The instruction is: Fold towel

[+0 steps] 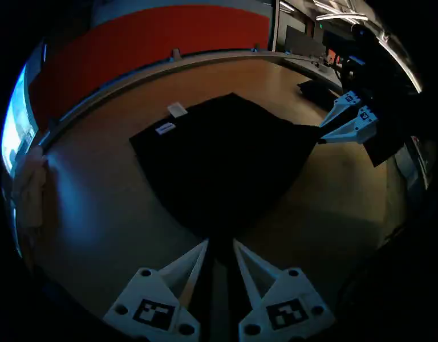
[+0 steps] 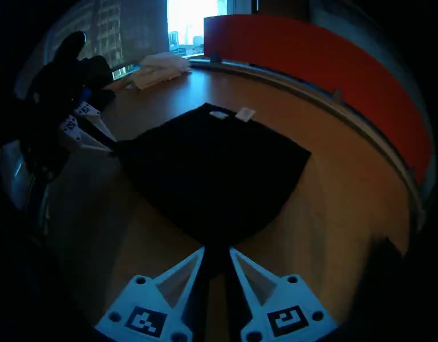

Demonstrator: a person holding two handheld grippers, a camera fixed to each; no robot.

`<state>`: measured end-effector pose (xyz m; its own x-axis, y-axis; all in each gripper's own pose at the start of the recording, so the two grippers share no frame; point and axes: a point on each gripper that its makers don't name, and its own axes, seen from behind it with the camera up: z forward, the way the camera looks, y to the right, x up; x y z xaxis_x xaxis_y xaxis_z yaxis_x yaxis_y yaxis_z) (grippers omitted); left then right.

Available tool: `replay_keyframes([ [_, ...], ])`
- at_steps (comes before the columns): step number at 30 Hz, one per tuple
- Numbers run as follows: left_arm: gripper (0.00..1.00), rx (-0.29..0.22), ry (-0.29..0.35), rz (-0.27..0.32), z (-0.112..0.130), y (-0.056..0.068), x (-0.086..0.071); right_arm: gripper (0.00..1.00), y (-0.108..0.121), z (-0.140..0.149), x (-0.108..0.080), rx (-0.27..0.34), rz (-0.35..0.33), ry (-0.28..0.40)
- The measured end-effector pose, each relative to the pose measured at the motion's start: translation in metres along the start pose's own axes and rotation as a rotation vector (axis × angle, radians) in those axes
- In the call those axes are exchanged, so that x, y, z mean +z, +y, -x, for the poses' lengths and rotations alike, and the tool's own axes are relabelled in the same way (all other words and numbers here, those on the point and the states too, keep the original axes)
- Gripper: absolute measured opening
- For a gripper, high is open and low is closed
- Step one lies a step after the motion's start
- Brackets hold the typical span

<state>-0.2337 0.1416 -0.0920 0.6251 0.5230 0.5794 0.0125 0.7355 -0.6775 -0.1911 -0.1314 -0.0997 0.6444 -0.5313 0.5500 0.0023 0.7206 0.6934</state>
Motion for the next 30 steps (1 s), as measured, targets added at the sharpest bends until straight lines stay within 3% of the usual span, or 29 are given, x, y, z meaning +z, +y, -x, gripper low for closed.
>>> replay_keyframes([
  [14, 0.13, -0.029, 0.065, -0.046, -0.045, -0.011, -0.049, 0.14, 0.000, -0.048, -0.042, -0.047, 0.035, 0.078],
  [30, 0.13, -0.050, 0.103, -0.056, -0.068, 0.000, -0.096, 0.14, -0.009, -0.079, -0.084, -0.068, 0.036, 0.128],
])
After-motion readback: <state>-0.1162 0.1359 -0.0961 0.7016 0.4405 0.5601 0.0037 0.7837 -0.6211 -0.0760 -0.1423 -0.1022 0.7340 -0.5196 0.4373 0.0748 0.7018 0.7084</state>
